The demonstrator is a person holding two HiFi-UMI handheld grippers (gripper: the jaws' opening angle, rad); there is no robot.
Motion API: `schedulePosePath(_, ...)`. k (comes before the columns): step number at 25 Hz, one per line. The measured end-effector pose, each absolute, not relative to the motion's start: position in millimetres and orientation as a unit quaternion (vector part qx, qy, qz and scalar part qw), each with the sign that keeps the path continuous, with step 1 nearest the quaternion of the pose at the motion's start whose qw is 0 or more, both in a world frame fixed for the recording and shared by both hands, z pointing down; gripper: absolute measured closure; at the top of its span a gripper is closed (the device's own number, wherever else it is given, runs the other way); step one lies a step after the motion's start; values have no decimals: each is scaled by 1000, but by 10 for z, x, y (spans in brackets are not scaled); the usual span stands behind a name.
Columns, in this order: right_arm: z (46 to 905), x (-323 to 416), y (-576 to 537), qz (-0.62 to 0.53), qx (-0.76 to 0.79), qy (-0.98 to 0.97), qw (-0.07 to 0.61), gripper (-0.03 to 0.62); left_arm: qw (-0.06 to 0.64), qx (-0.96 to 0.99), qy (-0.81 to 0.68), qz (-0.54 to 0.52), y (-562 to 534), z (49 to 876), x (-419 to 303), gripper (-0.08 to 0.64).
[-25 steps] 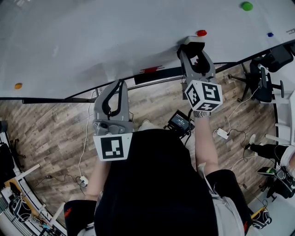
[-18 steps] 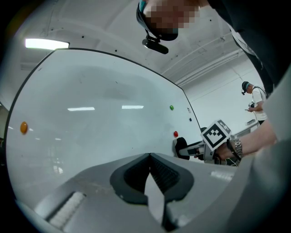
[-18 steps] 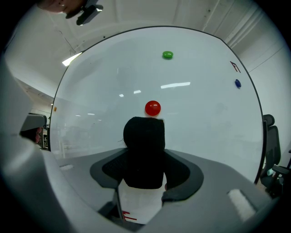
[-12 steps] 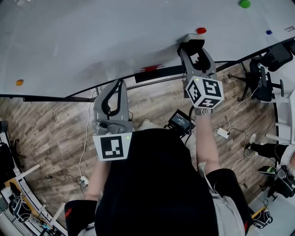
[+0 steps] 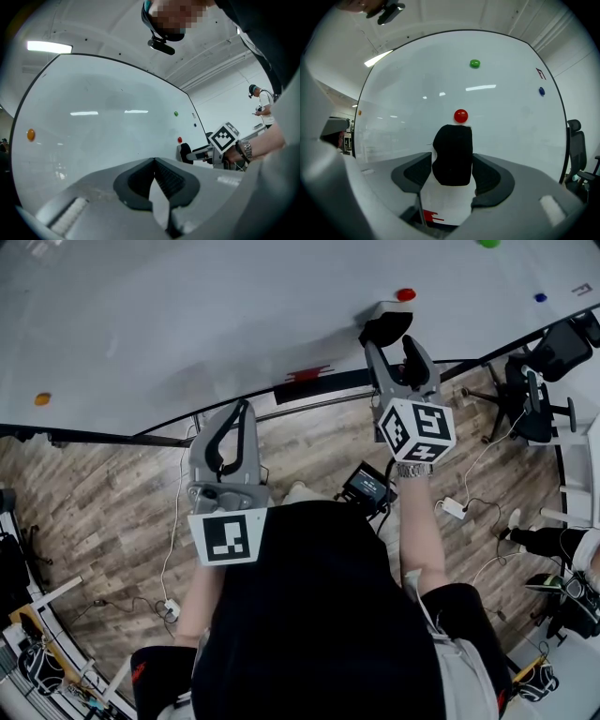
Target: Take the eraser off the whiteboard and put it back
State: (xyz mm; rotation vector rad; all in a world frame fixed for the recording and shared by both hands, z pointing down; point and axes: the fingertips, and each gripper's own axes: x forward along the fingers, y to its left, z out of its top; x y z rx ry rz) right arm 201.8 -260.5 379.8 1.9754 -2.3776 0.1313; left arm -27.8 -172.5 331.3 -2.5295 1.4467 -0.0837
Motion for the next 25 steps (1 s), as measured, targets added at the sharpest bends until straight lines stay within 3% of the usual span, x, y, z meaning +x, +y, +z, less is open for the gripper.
schedulePosePath(14,3806,1584,-2030,65,601,-797,11,391,117,-868,483,-21,-1442,3278,-340,557)
schedulePosePath(25,3724,969,-1491,73,560,-825,-10,520,112,-866,486,-27,-1185,3349,-465,558)
